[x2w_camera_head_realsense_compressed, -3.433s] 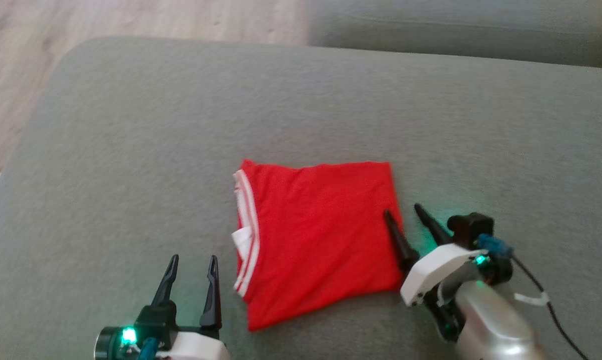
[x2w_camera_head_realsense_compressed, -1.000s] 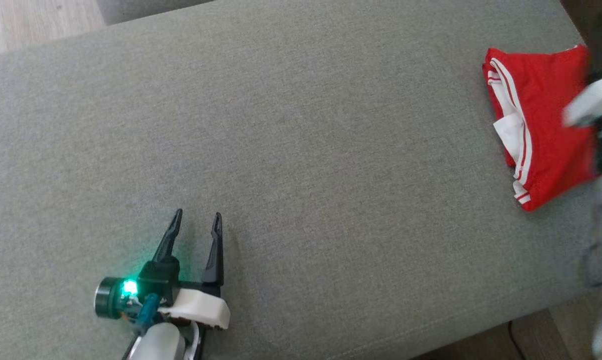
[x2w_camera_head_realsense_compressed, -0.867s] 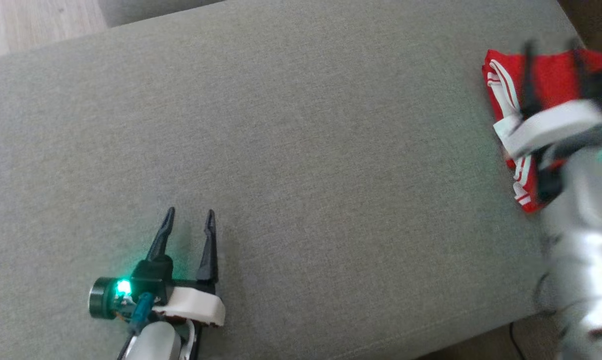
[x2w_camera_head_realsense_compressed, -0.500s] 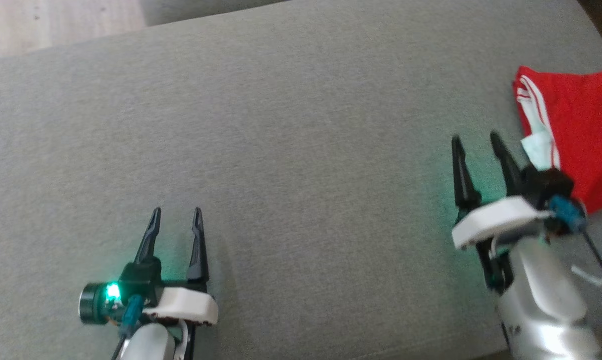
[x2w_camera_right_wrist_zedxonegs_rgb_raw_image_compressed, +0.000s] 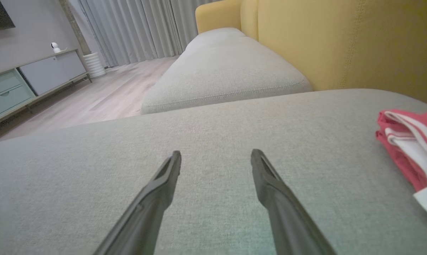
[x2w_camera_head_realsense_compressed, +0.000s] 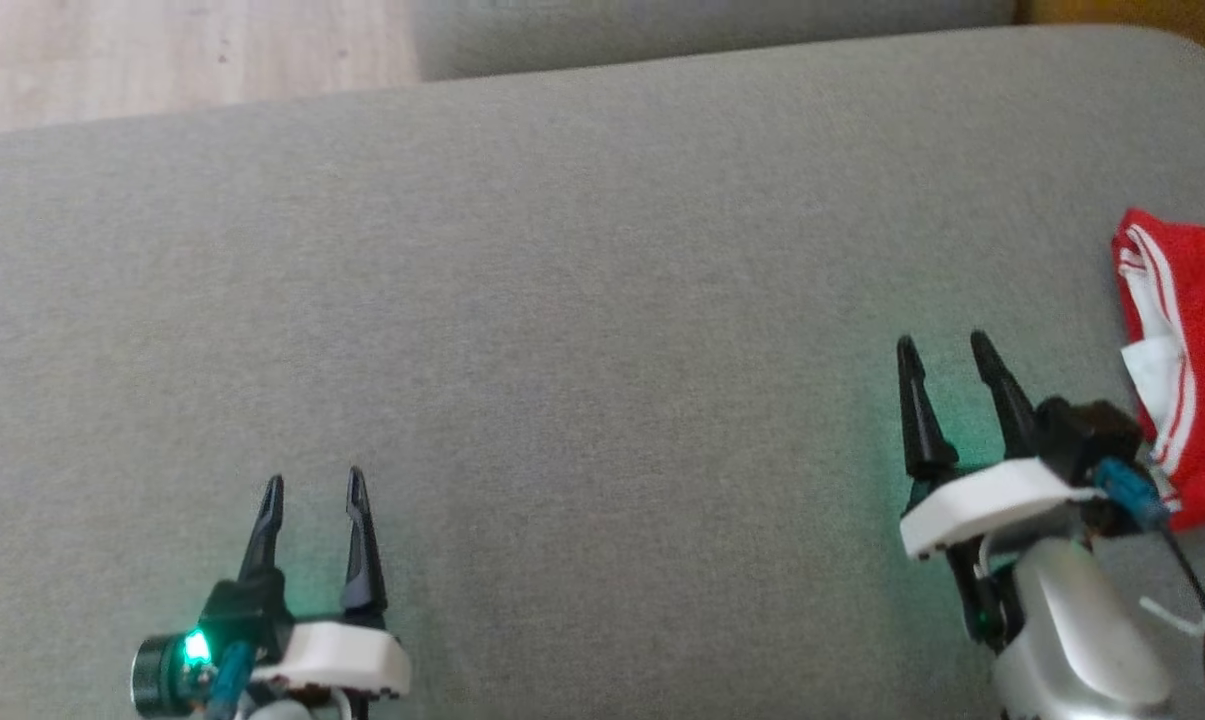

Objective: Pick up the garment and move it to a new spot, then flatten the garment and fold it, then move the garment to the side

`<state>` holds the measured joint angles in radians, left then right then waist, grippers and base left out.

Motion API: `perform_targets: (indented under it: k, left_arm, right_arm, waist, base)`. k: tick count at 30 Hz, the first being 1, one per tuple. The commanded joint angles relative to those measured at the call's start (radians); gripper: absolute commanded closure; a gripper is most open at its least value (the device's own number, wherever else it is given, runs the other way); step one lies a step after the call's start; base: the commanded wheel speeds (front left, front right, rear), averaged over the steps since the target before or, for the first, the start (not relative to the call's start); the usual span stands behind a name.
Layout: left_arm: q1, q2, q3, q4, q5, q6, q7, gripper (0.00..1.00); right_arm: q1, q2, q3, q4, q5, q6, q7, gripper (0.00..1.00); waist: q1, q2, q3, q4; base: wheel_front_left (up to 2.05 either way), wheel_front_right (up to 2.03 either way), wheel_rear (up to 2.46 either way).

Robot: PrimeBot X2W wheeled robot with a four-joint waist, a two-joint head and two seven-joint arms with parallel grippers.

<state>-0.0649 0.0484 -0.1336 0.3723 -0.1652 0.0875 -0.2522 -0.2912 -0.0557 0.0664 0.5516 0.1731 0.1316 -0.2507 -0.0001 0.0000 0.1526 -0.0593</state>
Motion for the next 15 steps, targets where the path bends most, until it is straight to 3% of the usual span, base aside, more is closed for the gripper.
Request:
perform_targets:
  k: [1,15]
  left_arm:
    - [-0.001,0.002,0.036,-0.034,-0.002,-0.002,-0.010,0.00]
    - [0.065,0.002,0.081,-0.031,-0.034,-0.050,-0.010,0.00]
  right_arm:
    - [0.011,0.005,0.026,-0.031,0.008,-0.001,-0.011,0.00]
    - [0.093,0.005,0.068,-0.040,0.033,-0.001,-0.011,0.00]
  waist:
    - [0.0001,0.0000,-0.021,0.021]
    - [0.0001,0.0000,-0.104,0.081]
  base:
    - [0.00,0.00,0.00]
    - [0.00,0.00,0.00]
